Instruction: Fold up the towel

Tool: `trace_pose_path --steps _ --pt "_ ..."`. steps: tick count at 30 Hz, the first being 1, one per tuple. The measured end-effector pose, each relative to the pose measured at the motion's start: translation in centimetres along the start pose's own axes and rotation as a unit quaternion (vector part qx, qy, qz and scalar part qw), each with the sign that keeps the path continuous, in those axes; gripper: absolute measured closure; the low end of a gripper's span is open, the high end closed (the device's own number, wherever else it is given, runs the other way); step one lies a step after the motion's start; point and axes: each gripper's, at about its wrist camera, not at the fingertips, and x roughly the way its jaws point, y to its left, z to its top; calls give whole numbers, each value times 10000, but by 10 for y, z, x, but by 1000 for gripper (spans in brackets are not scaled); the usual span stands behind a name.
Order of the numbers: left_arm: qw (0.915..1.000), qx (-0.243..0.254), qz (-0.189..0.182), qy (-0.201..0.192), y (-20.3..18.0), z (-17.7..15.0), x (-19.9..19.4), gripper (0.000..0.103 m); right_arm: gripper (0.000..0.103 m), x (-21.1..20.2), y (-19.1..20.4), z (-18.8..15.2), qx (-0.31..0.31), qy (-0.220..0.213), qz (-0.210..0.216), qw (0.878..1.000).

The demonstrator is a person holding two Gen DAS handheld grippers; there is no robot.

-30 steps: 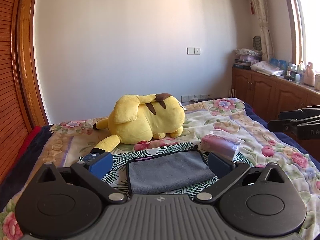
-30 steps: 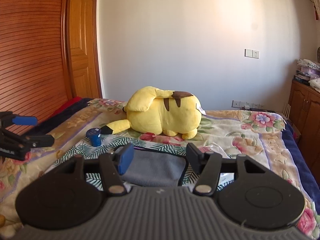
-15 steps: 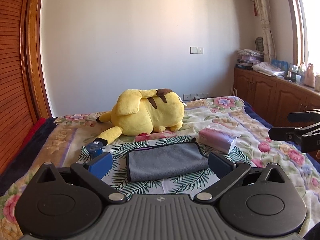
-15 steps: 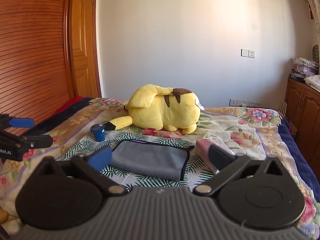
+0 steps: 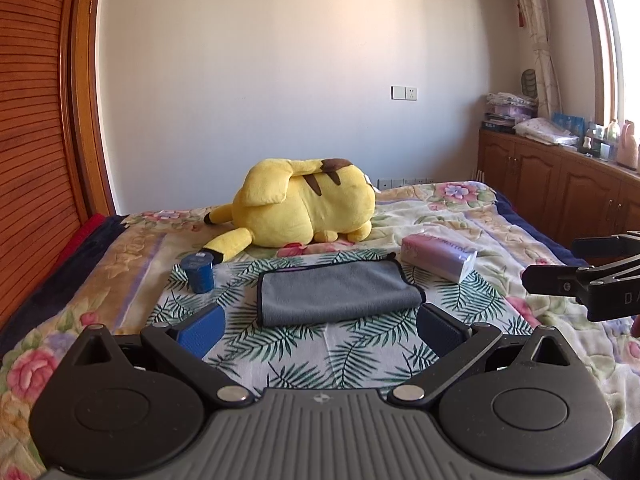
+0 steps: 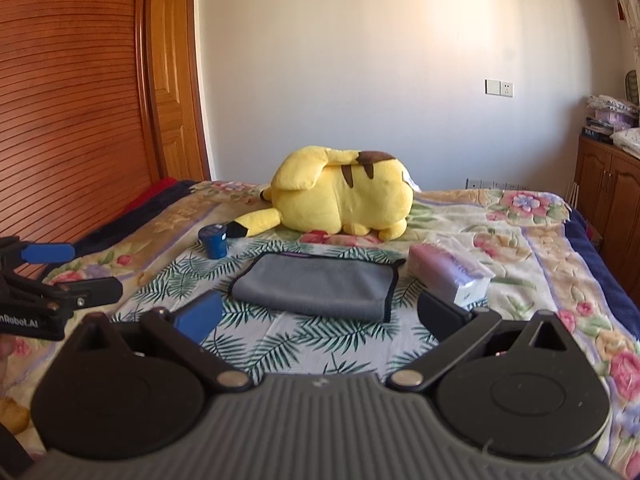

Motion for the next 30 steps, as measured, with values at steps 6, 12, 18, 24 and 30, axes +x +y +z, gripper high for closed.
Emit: trace_pose_path --steps 6,12,18,24,30 --pt "10000 2 -59 78 -3 -22 -3 16 0 -6 2 -17 88 43 5 10000" --pt "9998 137 -3 134 -10 -45 -5 16 0 -11 3 -34 117 96 -48 9999" --pt "9997 77 6 214 -16 -66 -3 16 0 -9 6 -51 130 227 -72 9996" --pt "9996 -6 16 290 -19 -83 4 16 0 -5 9 -66 204 308 -83 9993" --pt "9994 -123 53 334 -15 -91 10 16 0 4 14 -78 109 377 -185 9991"
